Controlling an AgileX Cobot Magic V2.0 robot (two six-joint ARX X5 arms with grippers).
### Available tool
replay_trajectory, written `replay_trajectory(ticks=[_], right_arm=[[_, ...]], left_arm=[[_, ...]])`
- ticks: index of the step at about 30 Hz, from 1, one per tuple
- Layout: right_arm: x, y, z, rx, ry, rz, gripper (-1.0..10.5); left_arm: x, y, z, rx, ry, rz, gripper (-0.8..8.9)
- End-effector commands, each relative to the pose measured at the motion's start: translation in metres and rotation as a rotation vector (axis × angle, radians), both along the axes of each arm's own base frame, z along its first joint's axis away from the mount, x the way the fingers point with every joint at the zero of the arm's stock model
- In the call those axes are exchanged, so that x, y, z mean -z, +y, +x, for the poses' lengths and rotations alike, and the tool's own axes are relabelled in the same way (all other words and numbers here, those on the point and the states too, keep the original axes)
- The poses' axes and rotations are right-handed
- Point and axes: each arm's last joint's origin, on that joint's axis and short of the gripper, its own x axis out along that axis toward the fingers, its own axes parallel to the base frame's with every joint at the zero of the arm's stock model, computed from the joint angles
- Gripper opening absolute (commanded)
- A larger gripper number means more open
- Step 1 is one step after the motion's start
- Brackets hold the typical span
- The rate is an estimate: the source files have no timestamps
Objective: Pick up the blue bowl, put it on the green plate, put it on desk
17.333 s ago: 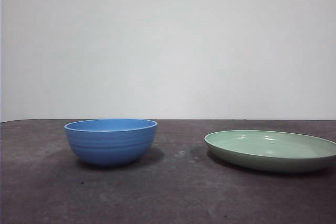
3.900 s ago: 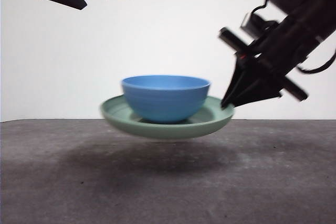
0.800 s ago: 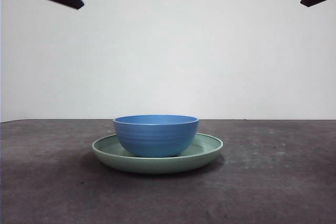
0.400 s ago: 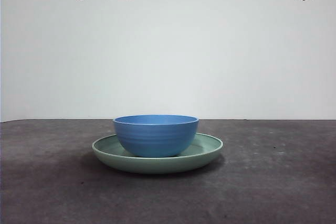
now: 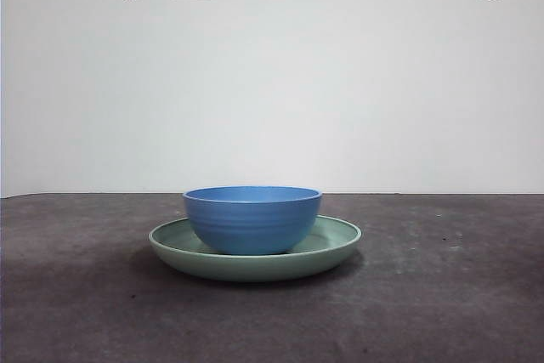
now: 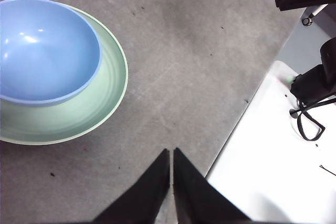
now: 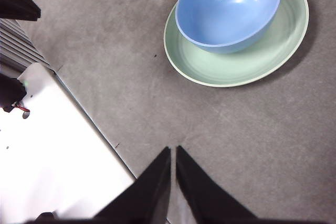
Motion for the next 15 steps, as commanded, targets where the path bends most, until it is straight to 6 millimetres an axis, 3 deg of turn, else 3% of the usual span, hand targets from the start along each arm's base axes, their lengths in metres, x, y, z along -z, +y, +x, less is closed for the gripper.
replay_trajectory(ticks=[1,6,10,15], right_arm=[[-0.005,0.001,0.001,-0.014,-0.027,0.006,0.1],[-0.005,0.001,0.001,-0.014,-0.027,0.006,0.1],[-0.005,0.001,0.001,-0.013,-0.027,0.006,0.1],[-0.005,0.001,0.001,-0.013,-0.027,0.006,0.1]], left_arm=[[-0.002,-0.002,0.001,0.011,-0.009,-0.004,0.10],[-0.008,0.004,-0.003,-0.011,-0.062,-0.008,0.10],[-0.026,0.024,-0.006,-0.157,-0.263,-0.015,0.10],[-0.054,0.063,-0.015,-0.406,-0.634,-0.091,0.10]])
